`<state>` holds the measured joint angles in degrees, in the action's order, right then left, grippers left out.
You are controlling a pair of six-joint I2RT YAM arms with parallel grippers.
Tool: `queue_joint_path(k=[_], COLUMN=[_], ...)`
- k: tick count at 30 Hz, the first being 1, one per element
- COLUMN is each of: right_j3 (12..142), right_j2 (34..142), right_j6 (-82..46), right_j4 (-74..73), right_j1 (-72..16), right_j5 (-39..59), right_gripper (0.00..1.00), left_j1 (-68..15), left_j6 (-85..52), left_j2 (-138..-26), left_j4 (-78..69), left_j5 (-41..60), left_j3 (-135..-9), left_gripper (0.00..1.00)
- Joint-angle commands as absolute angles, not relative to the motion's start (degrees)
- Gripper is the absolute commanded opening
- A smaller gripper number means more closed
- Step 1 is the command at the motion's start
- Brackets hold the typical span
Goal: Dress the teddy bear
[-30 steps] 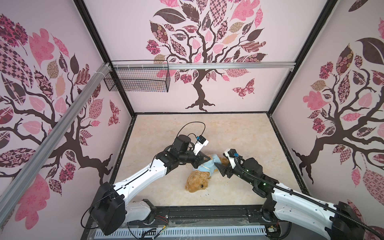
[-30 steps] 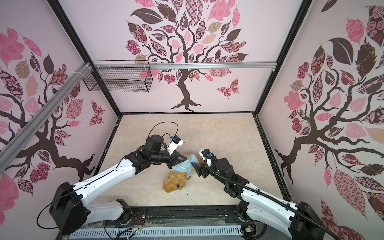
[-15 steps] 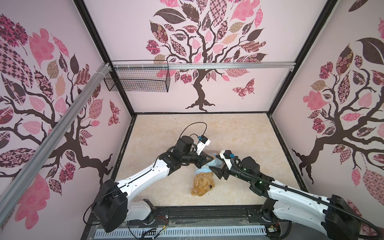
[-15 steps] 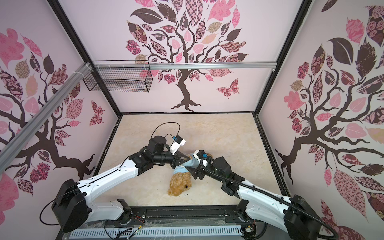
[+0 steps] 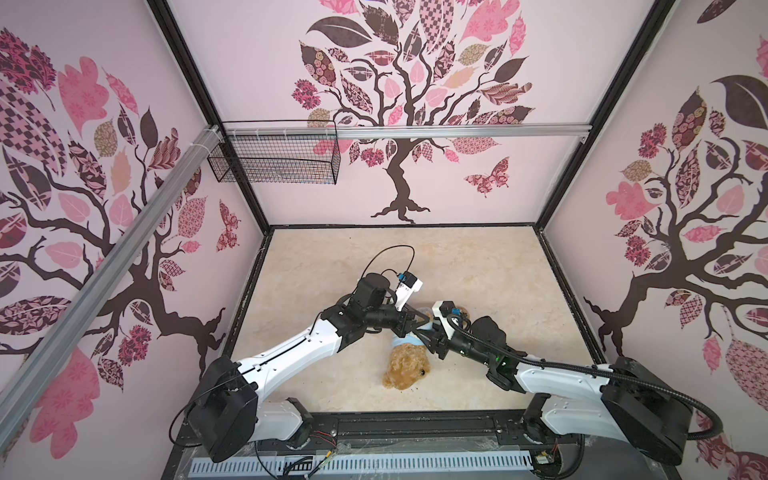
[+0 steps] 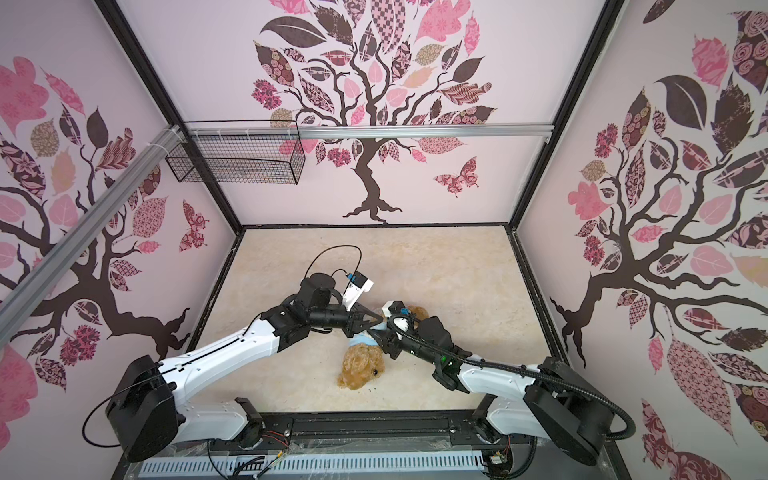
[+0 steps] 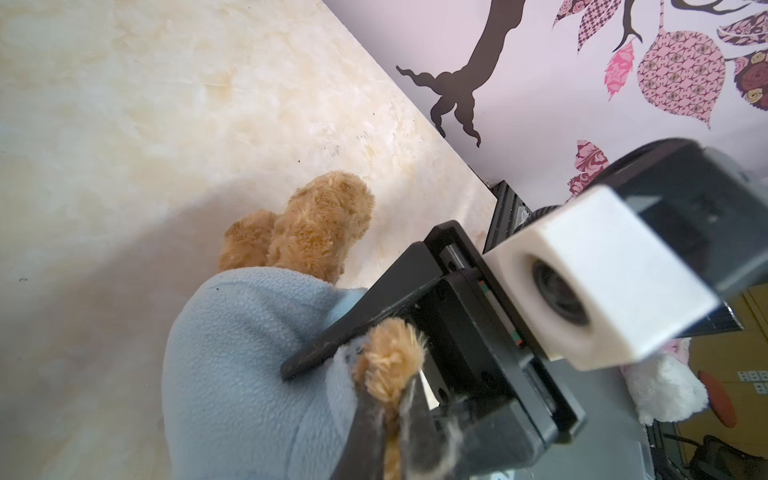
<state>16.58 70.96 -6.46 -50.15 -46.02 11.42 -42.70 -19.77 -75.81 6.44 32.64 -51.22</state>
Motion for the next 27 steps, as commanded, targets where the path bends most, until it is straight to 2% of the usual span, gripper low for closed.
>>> queue_joint_path(k=[1, 6, 10, 14, 20, 24, 27], right_j3=[13.0, 11.8, 12.2, 11.7, 9.9, 11.0, 12.1], right_j2=[75.2, 78.8, 80.7, 80.5, 75.3, 72.6, 72.3], right_j6=[-8.7, -9.7, -10.3, -11.5, -8.5, -5.0, -3.6], right_j4=[-46.2, -47.1, -46.7, -46.8, -49.0, -49.0, -48.9], right_j1=[-45.8, -45.7, -45.7, -45.7, -45.8, -45.7, -45.8], right_j5=[8.1, 7.9, 8.5, 9.6, 12.6, 15.3, 16.6], right_gripper=[0.51, 0.53, 0.47, 0.46, 0.33, 0.23, 0.21], left_j1=[-42.9, -42.0, -41.3, -40.8, -40.7, -40.7, -40.7], left_j6=[-23.8, -26.6, -27.1, -23.7, -12.5, -10.2, -9.9], left_j2=[-72.8, -72.7, -73.2, -73.5, -75.4, -76.1, -76.6], left_j4=[-3.7, -7.9, -8.9, -5.1, 10.6, 15.0, 15.2], left_j5=[37.8, 39.0, 39.3, 35.3, 29.8, 32.4, 35.2], left_j3=[-53.1, -53.0, -53.1, -53.5, -56.2, -55.6, -55.3], left_gripper=[0.0, 0.0, 0.02, 0.03, 0.05, 0.12, 0.18])
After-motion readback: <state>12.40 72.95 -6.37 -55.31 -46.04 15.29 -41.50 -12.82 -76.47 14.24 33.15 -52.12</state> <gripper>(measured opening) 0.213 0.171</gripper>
